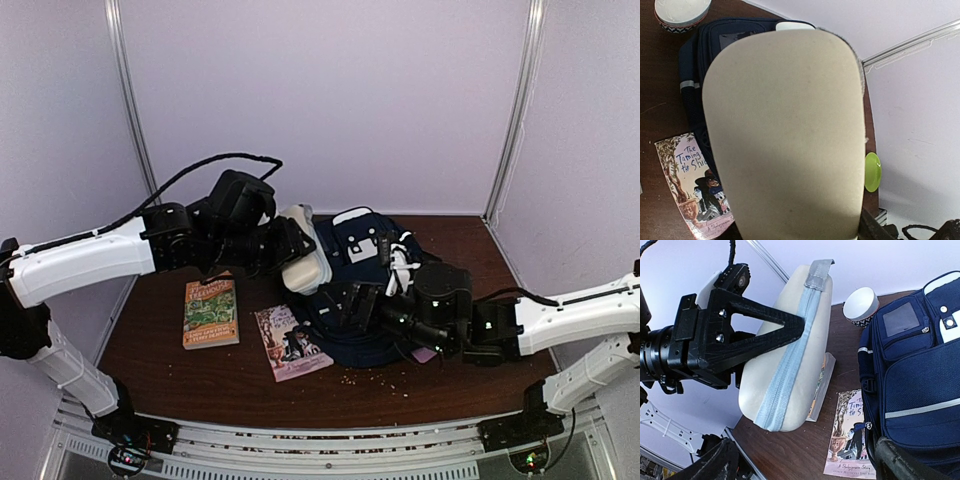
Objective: Pack the student bag
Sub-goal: Pick up the stationery from the center of the board.
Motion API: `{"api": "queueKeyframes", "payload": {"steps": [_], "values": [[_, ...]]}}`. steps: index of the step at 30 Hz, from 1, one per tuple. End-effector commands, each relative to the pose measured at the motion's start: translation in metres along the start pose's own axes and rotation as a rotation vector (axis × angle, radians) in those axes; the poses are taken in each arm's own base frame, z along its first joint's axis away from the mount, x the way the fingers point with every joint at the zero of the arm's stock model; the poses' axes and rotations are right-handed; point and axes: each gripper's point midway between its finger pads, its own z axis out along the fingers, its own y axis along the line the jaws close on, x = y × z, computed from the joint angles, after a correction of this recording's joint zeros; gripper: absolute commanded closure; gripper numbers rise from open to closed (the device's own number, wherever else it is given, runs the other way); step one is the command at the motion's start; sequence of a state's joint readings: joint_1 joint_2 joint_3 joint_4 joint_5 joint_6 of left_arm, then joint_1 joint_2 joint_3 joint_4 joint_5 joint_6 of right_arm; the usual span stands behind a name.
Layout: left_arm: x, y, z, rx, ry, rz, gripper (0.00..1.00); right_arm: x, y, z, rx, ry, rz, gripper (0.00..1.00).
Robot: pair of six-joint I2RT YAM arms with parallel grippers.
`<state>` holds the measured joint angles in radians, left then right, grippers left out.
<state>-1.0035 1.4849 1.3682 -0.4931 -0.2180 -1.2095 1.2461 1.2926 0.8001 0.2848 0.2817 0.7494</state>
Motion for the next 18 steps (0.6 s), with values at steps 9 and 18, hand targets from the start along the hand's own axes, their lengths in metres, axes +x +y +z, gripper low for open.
{"api": "queueKeyframes", "payload": {"steps": [9,18], "values": [[-0.024,-0.033,-0.011,0.126,-0.105,-0.072,0.44,-0.01,0.017,0.029,0.039,-0.012,0.046,0.06],[-0.027,-0.033,-0.018,0.142,-0.122,-0.093,0.43,-0.016,0.014,0.041,0.025,-0.022,0.102,0.16]]}}
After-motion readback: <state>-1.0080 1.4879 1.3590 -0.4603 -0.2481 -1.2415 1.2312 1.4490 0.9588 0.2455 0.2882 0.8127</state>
